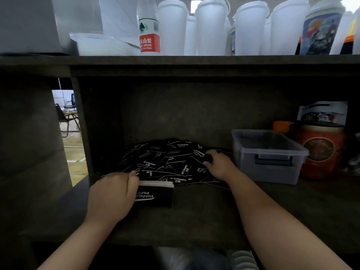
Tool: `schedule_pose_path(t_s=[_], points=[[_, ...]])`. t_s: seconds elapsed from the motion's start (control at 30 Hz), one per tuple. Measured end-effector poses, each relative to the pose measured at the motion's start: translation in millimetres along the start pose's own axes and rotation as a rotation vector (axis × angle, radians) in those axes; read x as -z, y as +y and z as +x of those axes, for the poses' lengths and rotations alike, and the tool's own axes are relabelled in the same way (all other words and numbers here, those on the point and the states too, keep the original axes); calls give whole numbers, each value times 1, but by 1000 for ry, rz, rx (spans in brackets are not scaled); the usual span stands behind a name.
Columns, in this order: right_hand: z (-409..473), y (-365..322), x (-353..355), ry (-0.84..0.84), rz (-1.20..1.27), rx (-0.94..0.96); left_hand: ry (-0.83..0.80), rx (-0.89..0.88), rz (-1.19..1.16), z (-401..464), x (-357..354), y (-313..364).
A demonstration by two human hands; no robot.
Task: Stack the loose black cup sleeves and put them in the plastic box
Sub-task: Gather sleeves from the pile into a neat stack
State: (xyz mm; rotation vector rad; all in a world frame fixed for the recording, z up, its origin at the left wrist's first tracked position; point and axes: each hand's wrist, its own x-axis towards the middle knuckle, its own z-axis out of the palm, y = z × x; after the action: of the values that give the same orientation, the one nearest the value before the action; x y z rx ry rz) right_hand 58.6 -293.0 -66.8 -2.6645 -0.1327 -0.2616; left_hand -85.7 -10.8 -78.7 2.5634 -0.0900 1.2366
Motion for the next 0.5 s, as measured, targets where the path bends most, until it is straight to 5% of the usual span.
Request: schedule_pose_path(t_s=[0.5], points=[[-25, -9, 16, -81, -128, 40, 19, 16, 53, -1, 1, 4]])
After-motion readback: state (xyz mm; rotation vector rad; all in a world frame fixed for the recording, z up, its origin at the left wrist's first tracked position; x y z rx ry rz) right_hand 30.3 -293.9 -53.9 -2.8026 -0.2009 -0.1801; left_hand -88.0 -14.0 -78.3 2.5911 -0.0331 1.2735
